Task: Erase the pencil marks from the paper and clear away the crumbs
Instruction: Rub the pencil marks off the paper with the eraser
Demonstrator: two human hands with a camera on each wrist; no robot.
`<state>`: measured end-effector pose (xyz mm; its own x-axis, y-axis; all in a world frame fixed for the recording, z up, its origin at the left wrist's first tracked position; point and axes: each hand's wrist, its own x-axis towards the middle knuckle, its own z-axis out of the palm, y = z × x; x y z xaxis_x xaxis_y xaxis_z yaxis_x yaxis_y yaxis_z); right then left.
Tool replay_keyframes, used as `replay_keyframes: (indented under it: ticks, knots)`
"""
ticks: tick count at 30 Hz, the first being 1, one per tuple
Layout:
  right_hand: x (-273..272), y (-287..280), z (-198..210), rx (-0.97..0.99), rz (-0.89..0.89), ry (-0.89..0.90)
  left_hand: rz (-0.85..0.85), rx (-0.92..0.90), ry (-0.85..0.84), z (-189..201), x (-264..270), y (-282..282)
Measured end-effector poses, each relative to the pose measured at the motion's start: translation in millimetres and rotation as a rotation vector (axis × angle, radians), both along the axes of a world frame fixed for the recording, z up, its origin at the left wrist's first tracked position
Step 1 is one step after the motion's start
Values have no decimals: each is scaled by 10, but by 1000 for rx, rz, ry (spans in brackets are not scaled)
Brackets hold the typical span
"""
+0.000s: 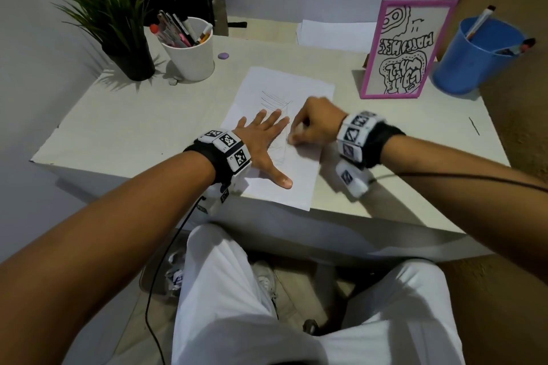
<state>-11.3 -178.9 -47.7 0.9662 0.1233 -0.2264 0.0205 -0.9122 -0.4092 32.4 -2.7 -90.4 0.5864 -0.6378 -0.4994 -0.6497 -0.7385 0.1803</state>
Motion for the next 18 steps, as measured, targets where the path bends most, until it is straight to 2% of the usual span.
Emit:
replay_keyframes:
  ticks: [2,3,5,7,9,12,13,15,18]
  knots:
    - [227,-56,5,14,-132,-101,14,9,-2,42,37,10]
    - [236,-28,-42,19,-136,-135,15,9,-2,47,46,15]
    - [-19,71,-124,34,-57,-116,8,9,4,29,29,7]
    - [-333,120,-130,23,107,24,-9,7,11,3,0,-11]
    - [-268,85,-57,-32,157,35,-12,1,14,-11,-4,-22]
    - [163,-35,30,-26,-96,-79,1,8,12,-6,26,-14]
    - [190,-34,7,-21,-103,-95,3,9,12,-6,15,-18]
    - [-56,84,-77,-11,5,-76,-6,5,14,-18,18,-28]
    - [-384,125,-108,-9,176,53,-1,-2,22,-15,16,-17]
